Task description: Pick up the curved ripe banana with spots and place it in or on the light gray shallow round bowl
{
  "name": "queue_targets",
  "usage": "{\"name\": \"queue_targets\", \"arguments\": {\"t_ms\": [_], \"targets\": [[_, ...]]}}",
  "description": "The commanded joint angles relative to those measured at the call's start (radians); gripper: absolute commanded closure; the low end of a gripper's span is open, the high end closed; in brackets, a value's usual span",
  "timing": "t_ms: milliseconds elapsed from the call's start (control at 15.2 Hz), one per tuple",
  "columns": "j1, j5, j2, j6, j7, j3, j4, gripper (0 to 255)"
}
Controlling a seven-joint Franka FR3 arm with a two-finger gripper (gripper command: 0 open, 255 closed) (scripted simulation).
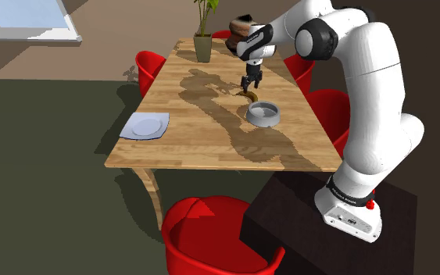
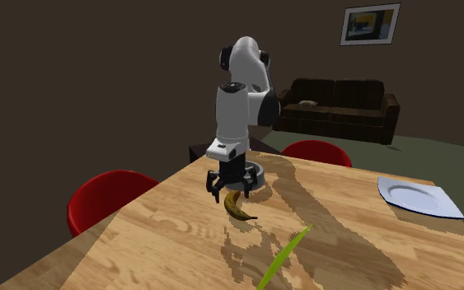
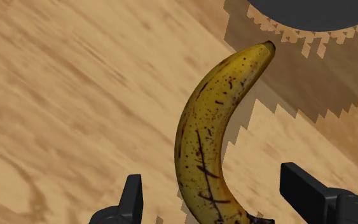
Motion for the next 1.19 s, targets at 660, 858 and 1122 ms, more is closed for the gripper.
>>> {"name": "queue_targets", "arguments": {"t_ms": [660,858,1122], "targets": [[-0.006,0.011,0.043,0.052,-0.007,0.008,-0.009,0],[-0.006,0.011,0.043,0.052,-0.007,0.008,-0.008,255],[-0.006,0.011,0.043,0.052,-0.007,0.008,-0.008,255]]}}
